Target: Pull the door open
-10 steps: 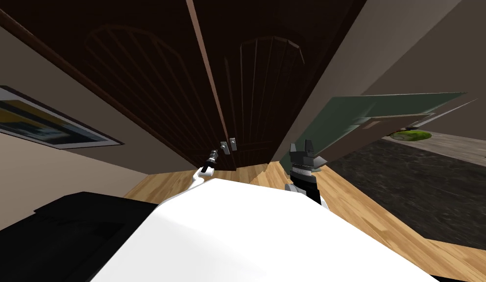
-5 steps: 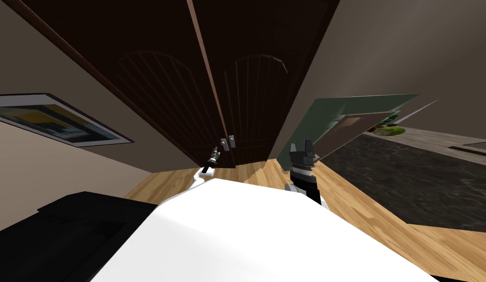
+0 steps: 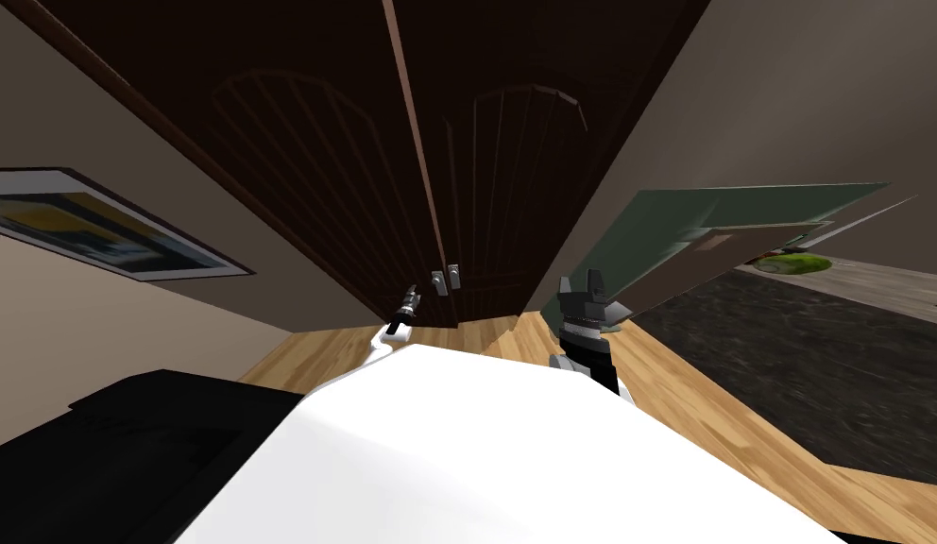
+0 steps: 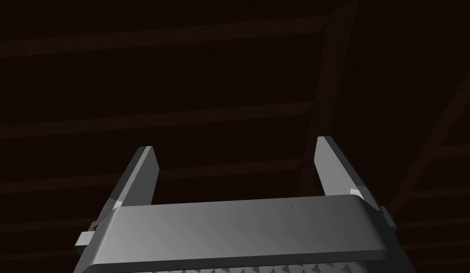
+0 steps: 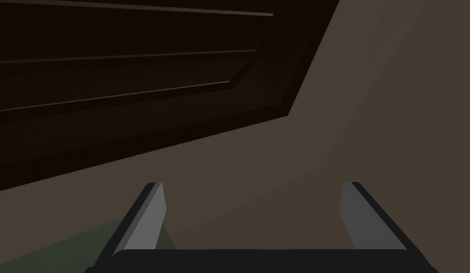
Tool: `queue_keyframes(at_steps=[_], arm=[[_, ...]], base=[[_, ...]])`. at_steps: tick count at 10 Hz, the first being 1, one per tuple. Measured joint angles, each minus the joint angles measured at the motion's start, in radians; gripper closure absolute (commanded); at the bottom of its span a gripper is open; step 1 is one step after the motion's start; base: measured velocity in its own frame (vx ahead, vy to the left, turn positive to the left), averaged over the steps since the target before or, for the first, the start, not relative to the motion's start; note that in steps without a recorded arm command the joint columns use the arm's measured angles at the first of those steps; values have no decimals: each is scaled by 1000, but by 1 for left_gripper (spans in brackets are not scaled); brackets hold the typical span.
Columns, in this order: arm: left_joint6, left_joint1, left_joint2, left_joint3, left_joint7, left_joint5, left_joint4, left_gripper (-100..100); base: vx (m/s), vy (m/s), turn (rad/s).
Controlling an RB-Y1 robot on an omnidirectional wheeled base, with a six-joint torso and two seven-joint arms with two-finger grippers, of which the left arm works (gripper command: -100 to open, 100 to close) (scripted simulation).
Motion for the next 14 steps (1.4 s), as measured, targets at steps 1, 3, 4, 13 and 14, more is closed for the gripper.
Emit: queue_keyframes(at_steps=[1, 3, 4, 13, 14], arm=[[-1, -8, -4, 0, -3, -1, 5, -100], [-1, -26, -12, -10, -4, -3, -6, -100], [0, -27, -13, -11, -4, -3, -8, 100], [-4, -13, 0, -32, 8, -6, -25, 100], [-5, -4, 6, -42, 14, -7, -34, 100]], base=[[224, -98, -165], [148, -93, -86], [-9, 4, 22], [-87, 31, -23], [-230, 102, -82]])
